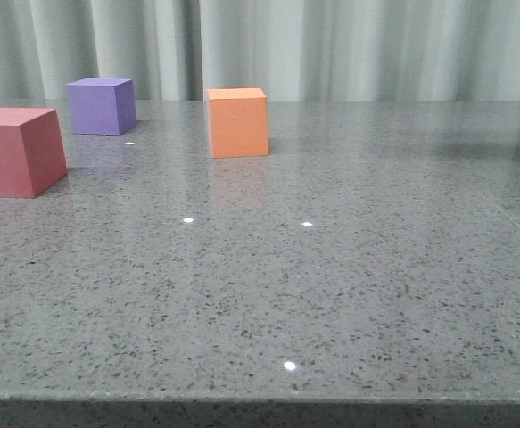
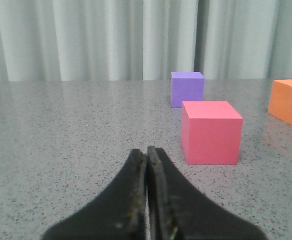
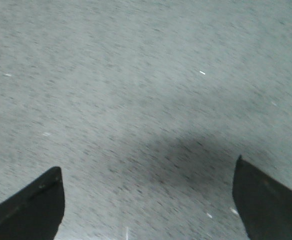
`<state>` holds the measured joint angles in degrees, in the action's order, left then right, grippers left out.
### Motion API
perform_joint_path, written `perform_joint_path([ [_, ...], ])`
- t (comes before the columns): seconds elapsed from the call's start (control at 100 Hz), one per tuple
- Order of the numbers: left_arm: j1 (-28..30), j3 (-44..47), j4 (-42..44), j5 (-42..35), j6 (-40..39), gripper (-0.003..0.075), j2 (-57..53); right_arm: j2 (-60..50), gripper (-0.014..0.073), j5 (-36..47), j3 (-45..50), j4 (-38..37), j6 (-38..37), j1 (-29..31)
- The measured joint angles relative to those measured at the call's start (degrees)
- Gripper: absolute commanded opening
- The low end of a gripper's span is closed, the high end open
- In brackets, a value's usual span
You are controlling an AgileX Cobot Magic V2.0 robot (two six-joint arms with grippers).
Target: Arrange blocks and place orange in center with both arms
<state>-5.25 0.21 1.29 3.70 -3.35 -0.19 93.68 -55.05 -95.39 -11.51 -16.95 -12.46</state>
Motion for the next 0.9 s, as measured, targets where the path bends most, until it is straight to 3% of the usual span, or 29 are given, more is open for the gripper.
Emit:
perform_joint_path([
  [0.43, 0.0, 0.0, 0.0, 0.0, 0.0, -0.002, 0.0, -27.7, 0.0664, 15.56, 35.22, 0.0, 0.13, 10.87],
  [0.9, 0.0, 0.0, 0.0, 0.0, 0.0, -0.002, 0.0, -55.49, 0.0664, 36.53, 62.81, -0.7, 0.13, 11.37],
])
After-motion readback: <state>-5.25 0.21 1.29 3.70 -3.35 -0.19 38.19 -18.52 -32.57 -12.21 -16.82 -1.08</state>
